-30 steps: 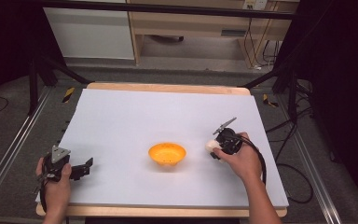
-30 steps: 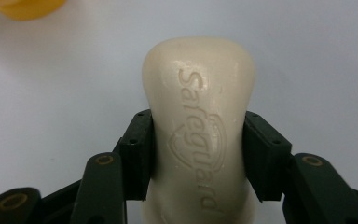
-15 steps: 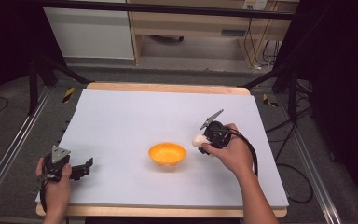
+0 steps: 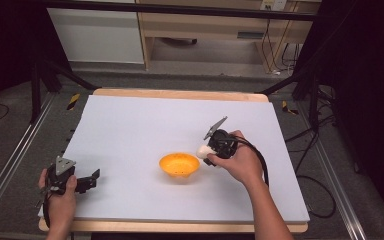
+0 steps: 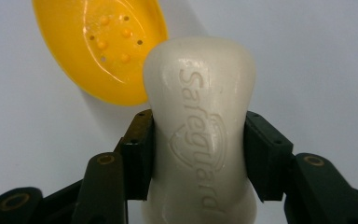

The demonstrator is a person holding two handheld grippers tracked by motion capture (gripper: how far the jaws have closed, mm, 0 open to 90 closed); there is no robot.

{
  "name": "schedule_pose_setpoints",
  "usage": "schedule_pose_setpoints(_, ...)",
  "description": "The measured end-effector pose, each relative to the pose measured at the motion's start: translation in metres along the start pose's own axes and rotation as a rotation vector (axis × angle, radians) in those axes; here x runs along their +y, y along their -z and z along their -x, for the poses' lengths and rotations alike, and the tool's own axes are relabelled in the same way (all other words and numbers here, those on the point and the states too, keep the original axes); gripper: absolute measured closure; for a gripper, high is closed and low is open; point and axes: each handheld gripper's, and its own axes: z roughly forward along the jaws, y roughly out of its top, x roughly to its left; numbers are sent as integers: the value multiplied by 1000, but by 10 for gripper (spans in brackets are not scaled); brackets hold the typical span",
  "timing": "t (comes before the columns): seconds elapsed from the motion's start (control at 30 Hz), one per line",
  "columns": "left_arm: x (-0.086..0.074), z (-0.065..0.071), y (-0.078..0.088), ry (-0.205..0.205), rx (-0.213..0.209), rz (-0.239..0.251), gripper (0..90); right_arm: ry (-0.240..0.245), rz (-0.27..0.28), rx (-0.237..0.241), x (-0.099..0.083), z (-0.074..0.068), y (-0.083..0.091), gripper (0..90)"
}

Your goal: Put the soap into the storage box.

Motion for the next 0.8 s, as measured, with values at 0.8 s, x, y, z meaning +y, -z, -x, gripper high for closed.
schedule_pose_setpoints(0.8, 0, -1, 0, 8, -5, 3, 0, 173, -55, 53, 55, -30, -15, 495)
